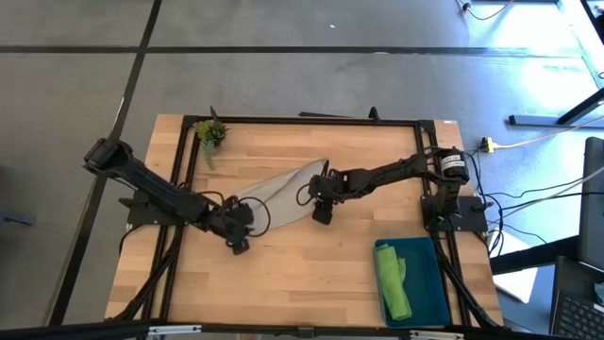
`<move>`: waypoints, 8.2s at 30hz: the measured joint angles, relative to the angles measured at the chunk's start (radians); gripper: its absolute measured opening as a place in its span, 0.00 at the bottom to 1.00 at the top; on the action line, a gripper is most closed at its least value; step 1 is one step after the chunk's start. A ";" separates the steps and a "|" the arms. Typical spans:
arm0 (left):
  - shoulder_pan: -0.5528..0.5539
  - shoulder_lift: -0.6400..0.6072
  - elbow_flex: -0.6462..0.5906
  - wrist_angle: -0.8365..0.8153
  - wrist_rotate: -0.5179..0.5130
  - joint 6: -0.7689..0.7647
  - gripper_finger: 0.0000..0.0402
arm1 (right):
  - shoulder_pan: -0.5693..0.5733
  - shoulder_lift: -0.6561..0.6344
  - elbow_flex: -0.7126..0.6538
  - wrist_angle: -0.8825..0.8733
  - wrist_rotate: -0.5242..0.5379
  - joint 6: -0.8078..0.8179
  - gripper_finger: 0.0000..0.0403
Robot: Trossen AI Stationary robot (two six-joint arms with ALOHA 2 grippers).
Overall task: Roll microfiber towels into tight, uniform cylinder then place into a basket
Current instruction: Roll the gray microfiber cloth
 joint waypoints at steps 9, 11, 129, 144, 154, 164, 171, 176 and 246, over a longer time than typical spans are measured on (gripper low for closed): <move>0.092 0.021 0.002 -0.007 -0.056 0.098 0.22 | 0.000 0.000 0.000 0.001 -0.001 0.002 0.47; 0.106 0.044 0.001 -0.006 -0.049 0.099 0.22 | 0.000 0.000 0.000 0.001 -0.002 0.002 0.47; -0.202 0.258 -0.006 0.326 -0.029 -0.128 0.22 | 0.079 0.049 0.013 0.119 0.209 0.027 0.47; -0.207 0.095 0.068 0.207 -0.053 0.041 0.22 | 0.184 -0.029 0.093 0.055 0.389 -0.118 0.47; -0.219 -0.045 0.069 0.014 -0.166 0.039 0.22 | 0.390 -0.054 0.084 0.056 0.170 -0.255 0.47; -0.216 -0.048 0.069 0.010 -0.173 0.045 0.22 | 0.451 -0.053 -0.009 0.247 0.150 -0.276 0.47; -0.216 -0.048 0.069 0.010 -0.174 0.046 0.22 | 0.450 -0.053 -0.084 0.398 0.077 -0.332 0.47; -0.216 -0.048 0.069 0.010 -0.175 0.046 0.22 | 0.449 -0.049 -0.124 0.462 0.074 -0.337 0.47; -0.216 -0.048 0.070 0.013 -0.175 0.045 0.22 | 0.111 -0.026 -0.114 0.604 0.400 -0.234 0.01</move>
